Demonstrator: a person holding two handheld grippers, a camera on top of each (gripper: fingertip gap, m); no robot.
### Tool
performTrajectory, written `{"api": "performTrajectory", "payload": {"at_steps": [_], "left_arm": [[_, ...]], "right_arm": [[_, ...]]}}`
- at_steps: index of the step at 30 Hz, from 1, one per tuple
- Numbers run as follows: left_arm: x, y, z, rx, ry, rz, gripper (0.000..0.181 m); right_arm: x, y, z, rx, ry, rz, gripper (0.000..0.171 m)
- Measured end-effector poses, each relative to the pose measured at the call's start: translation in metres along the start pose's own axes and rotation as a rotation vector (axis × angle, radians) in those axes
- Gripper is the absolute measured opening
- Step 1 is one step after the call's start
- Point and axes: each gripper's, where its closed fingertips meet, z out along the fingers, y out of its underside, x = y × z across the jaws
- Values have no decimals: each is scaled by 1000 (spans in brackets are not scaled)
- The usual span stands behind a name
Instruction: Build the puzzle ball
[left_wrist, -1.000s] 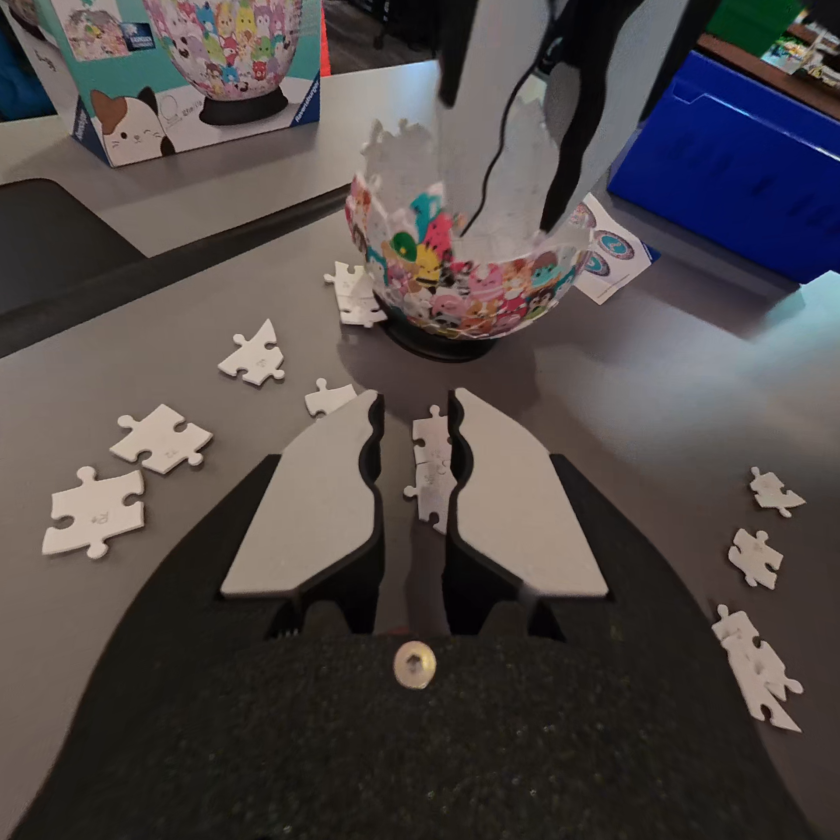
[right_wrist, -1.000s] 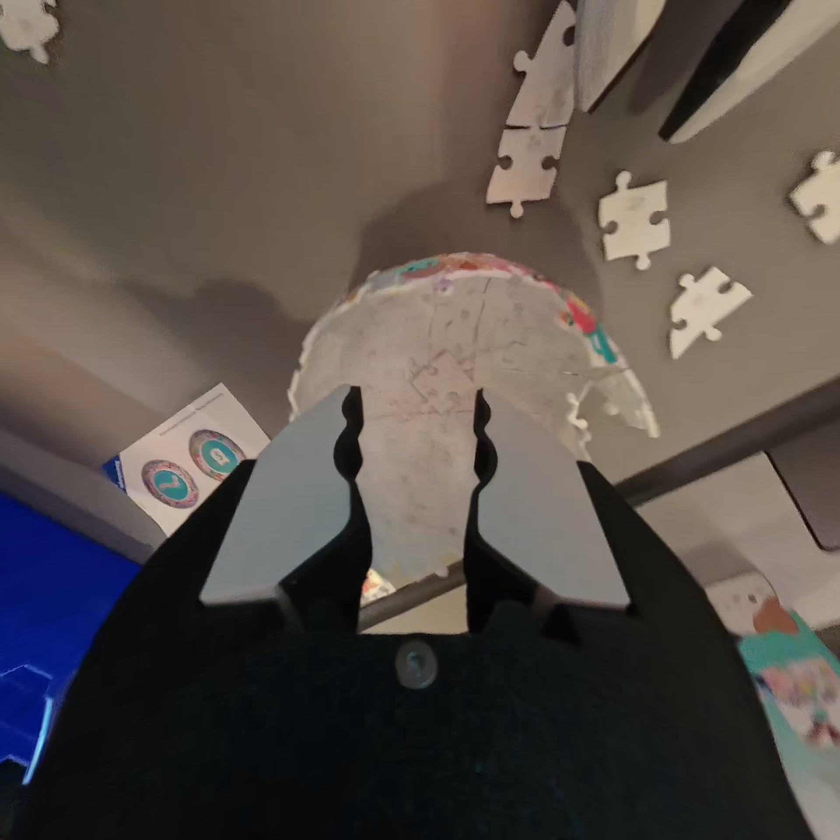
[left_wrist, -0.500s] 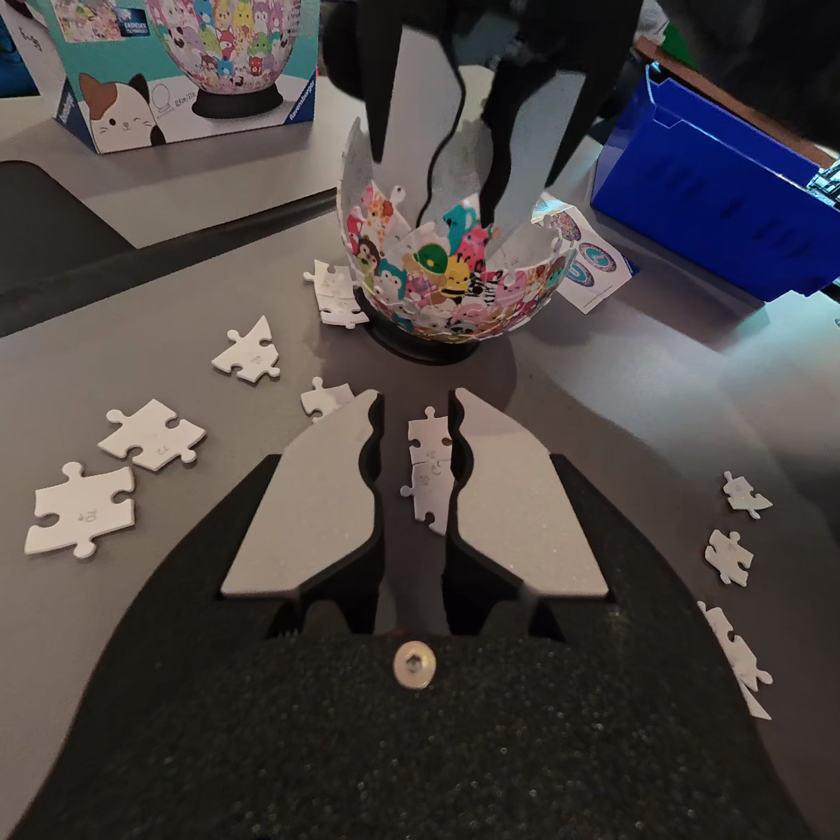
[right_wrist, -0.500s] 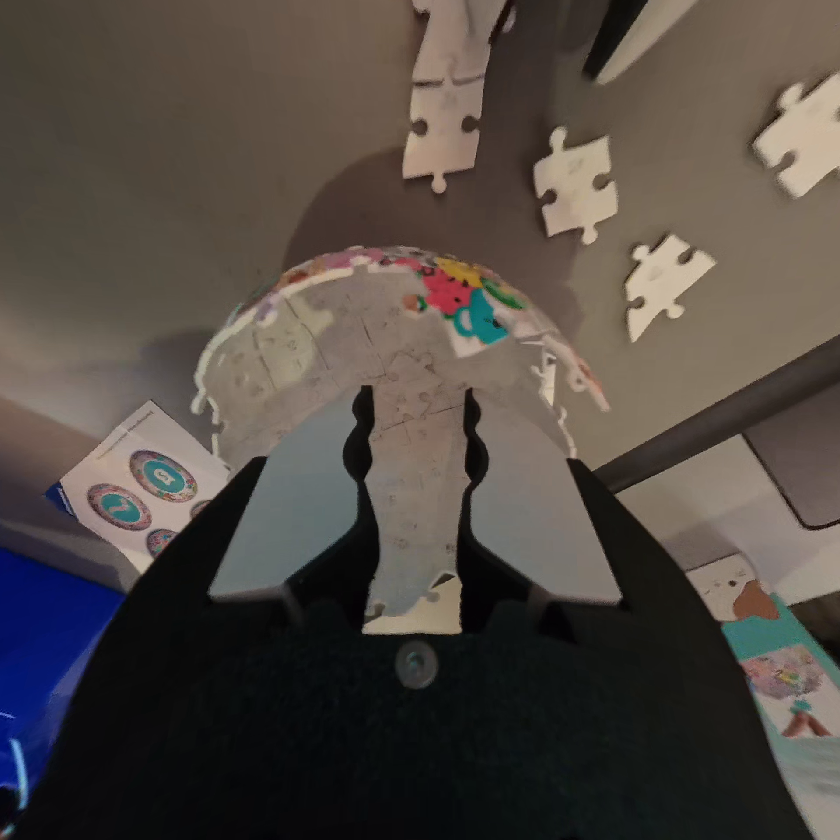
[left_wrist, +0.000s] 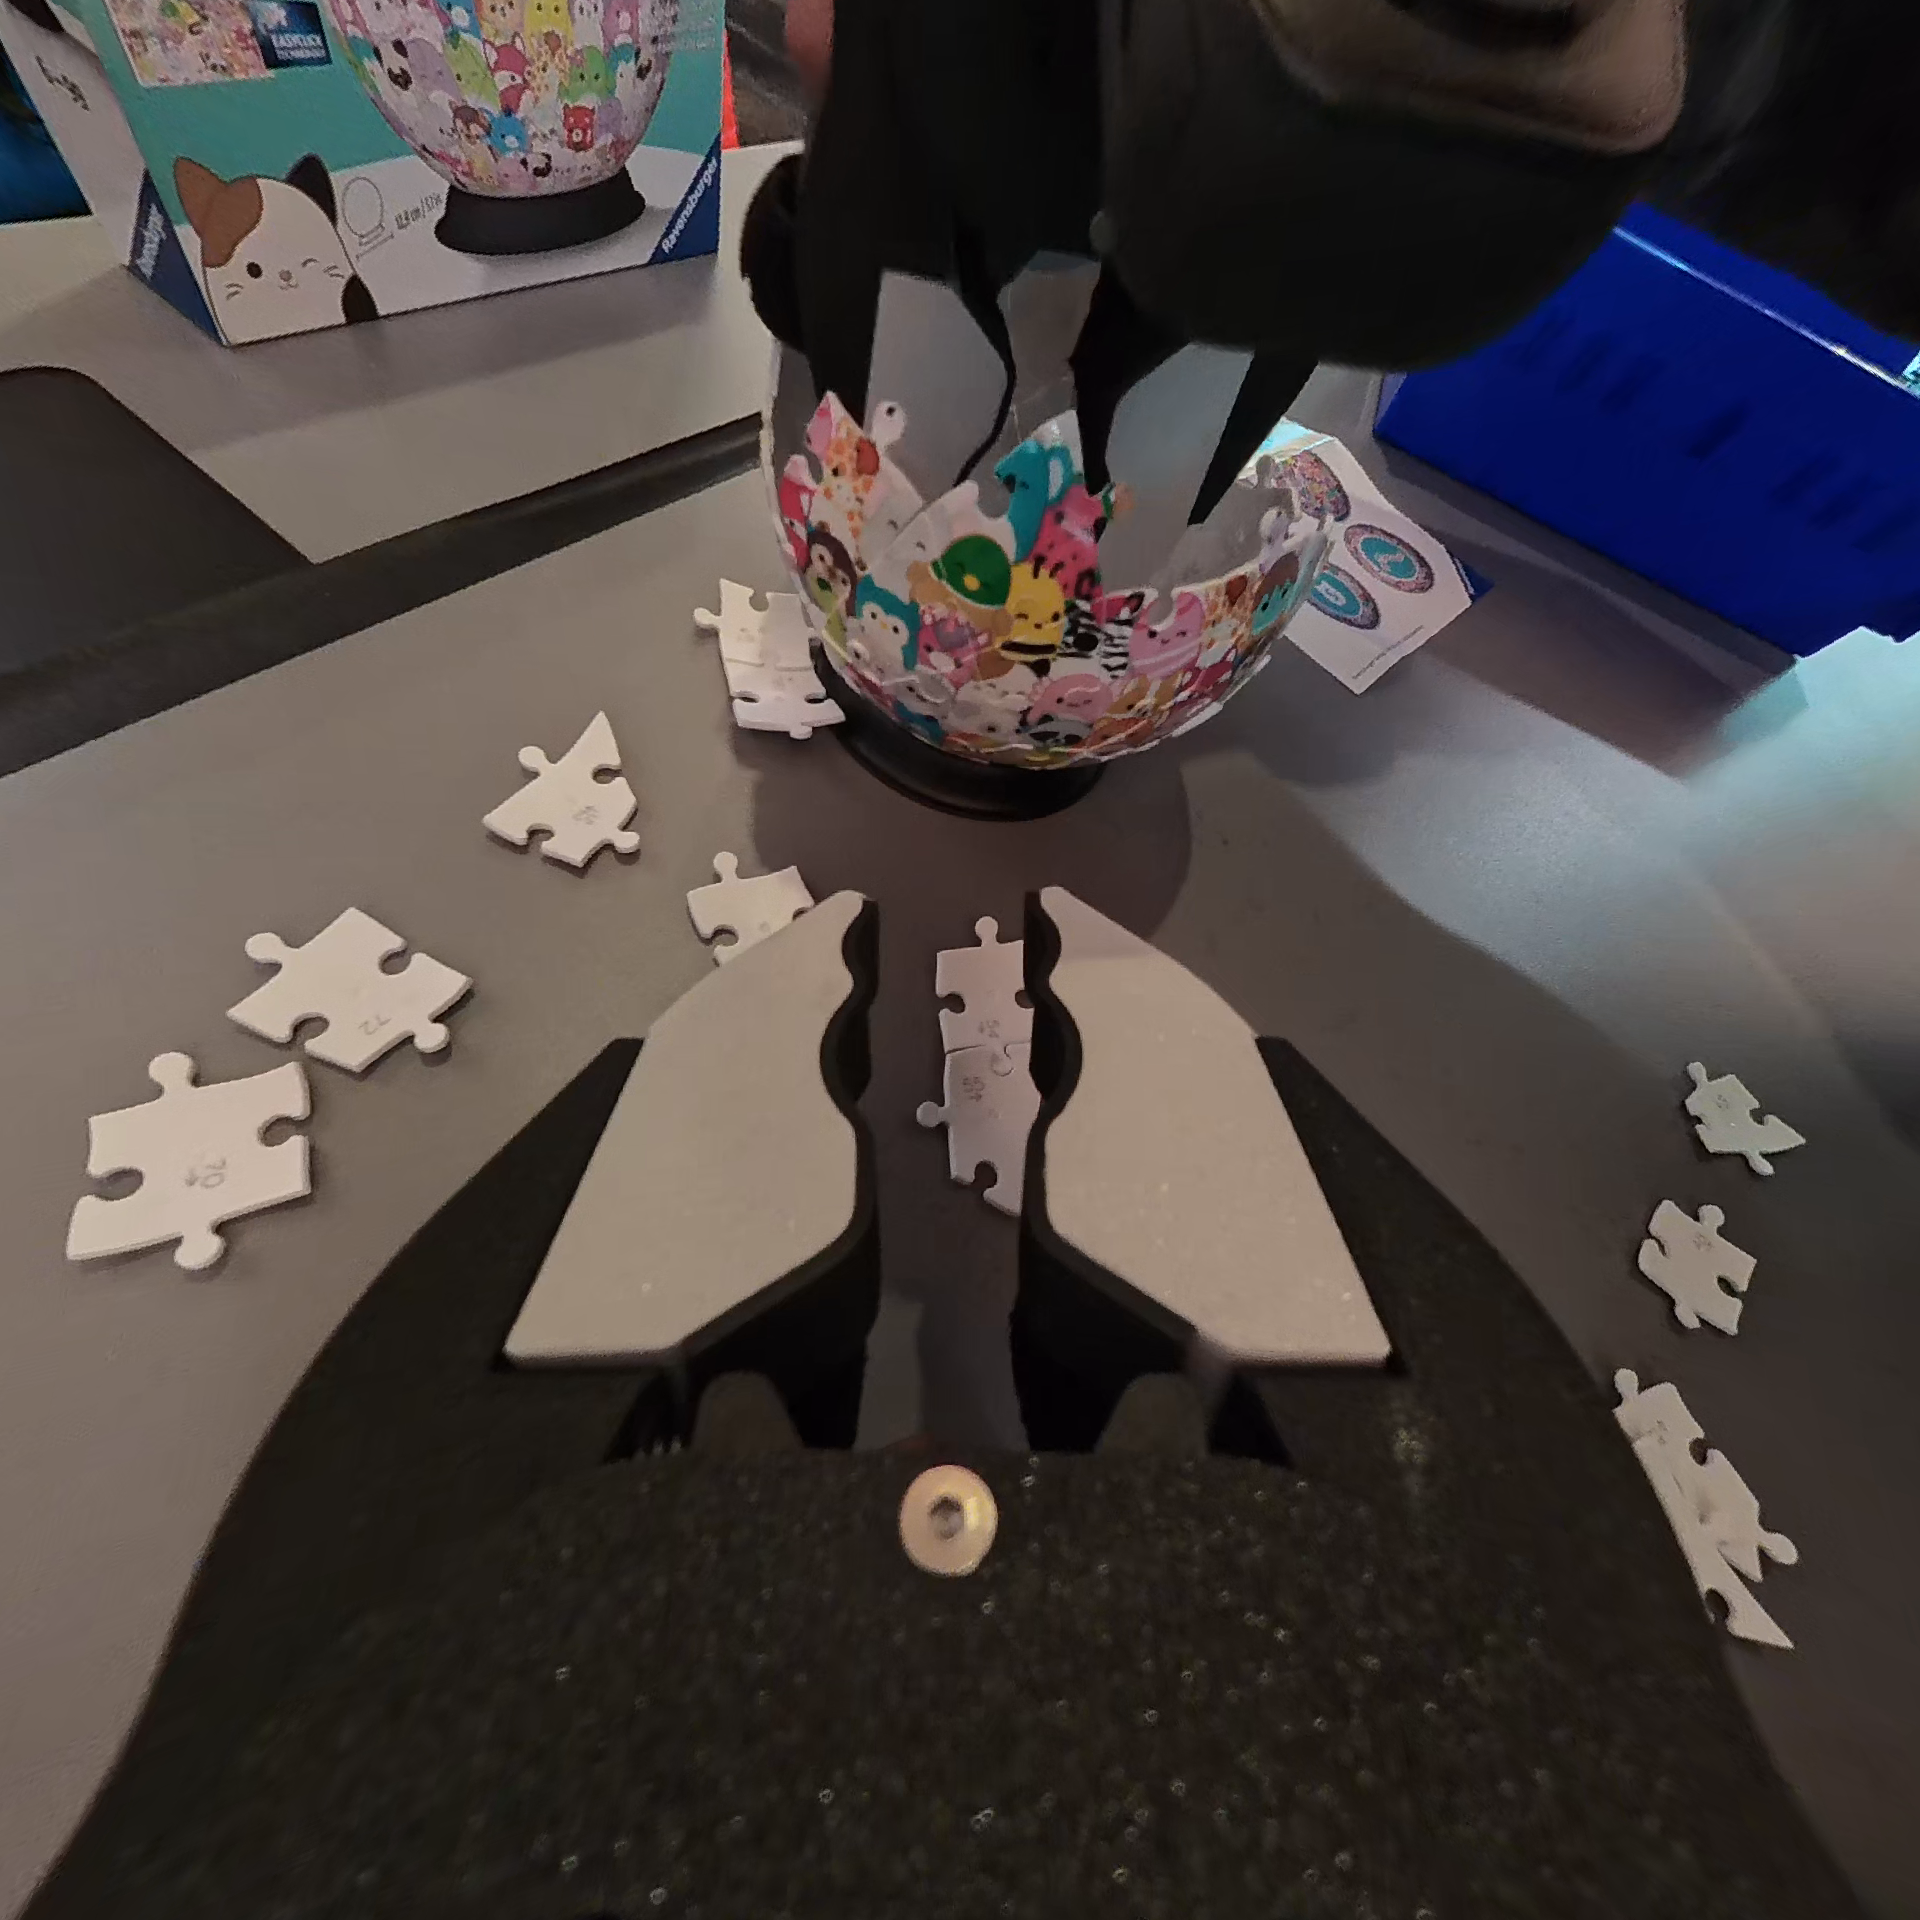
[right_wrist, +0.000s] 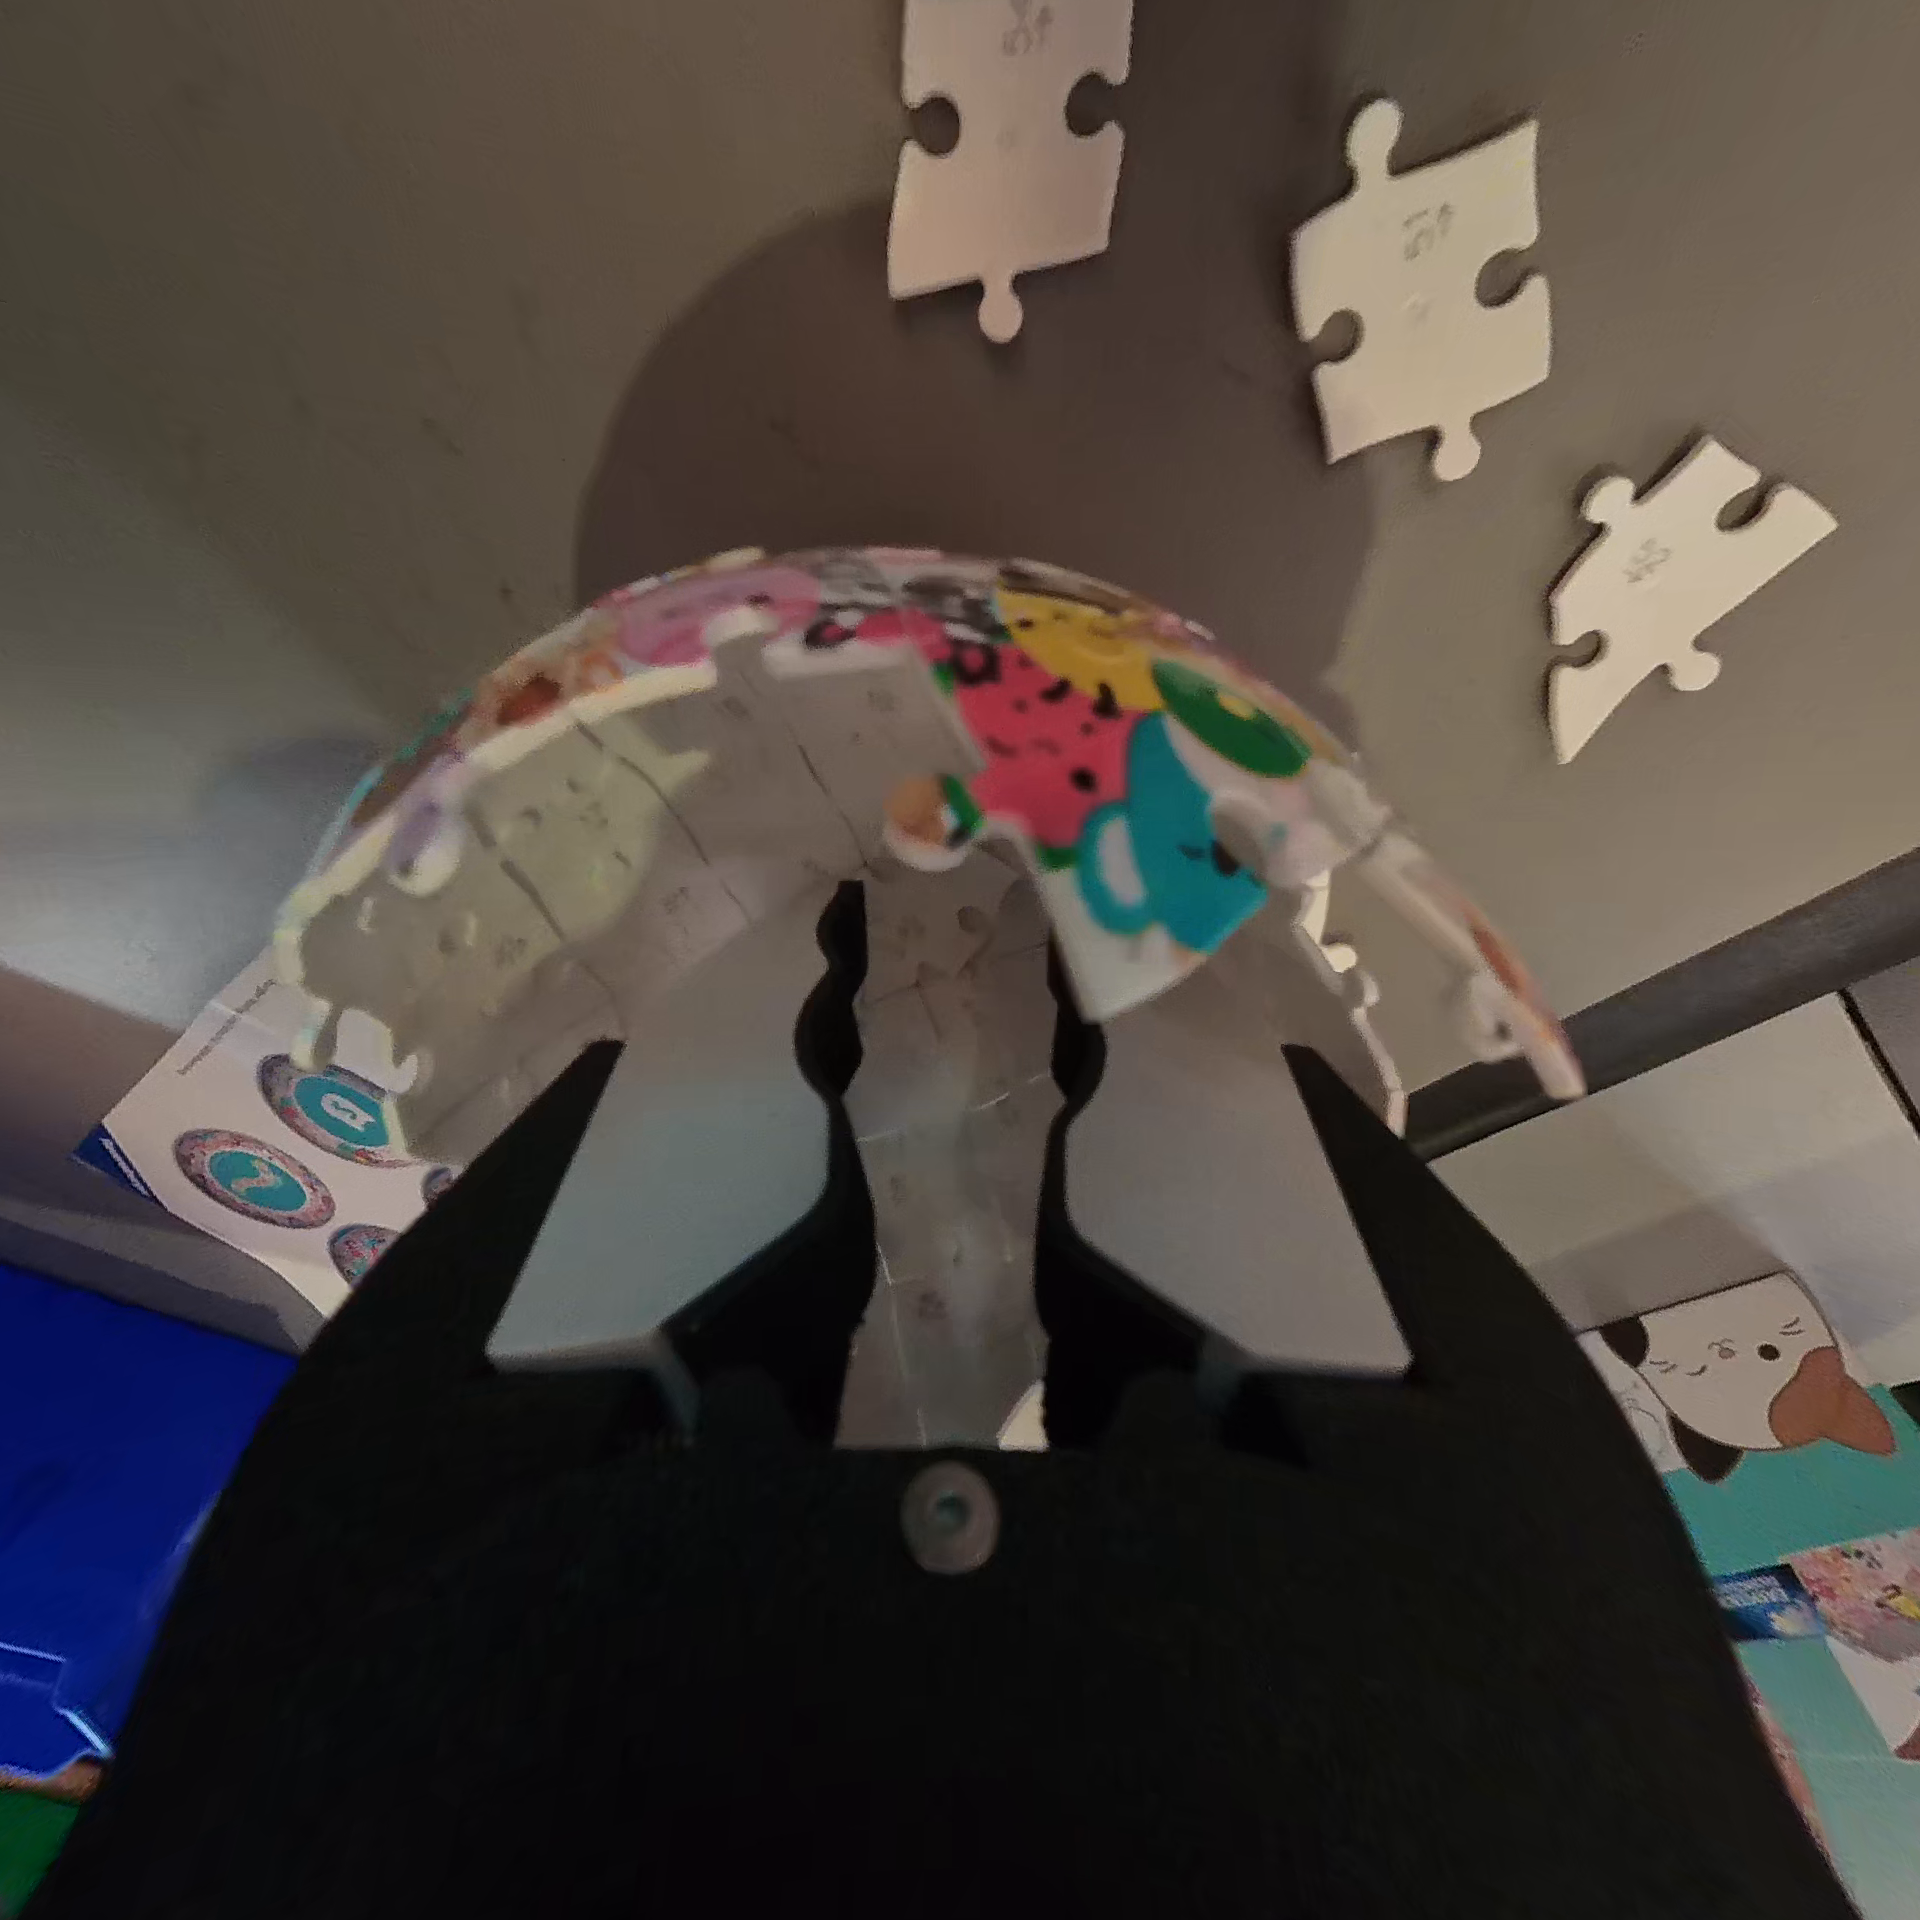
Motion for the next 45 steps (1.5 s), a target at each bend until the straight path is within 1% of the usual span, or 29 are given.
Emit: {"api": "performTrajectory", "payload": {"at_steps": [14, 18, 20, 24, 28, 32, 35, 41, 45], "left_arm": [[-1, -1, -1, 5, -6, 2, 26], [-1, -1, -1, 5, -5, 1, 26], [-1, 0, 0, 2, -5, 0, 26], [-1, 0, 0, -1, -6, 1, 26], [0, 0, 0, -1, -5, 2, 26], [0, 0, 0, -3, -5, 4, 26], [0, 0, 0, -3, -4, 1, 26], [0, 0, 0, -2, -4, 1, 26], [0, 0, 0, -3, -5, 2, 26]], "right_arm": [[-5, 1, -6, -67, 41, -8, 33], [-7, 0, -20, -15, 67, 26, 29], [-10, -1, -17, -6, 61, 29, 29], [-9, 4, -1, -63, 53, 38, 29], [-4, 0, -2, -59, 58, 35, 28], [-5, 2, -4, -97, 66, -32, 29], [-7, -3, -9, -75, 56, -58, 29], [-6, -1, 2, -144, 15, -82, 30], [-5, -2, 4, -137, 10, -87, 31]]}}
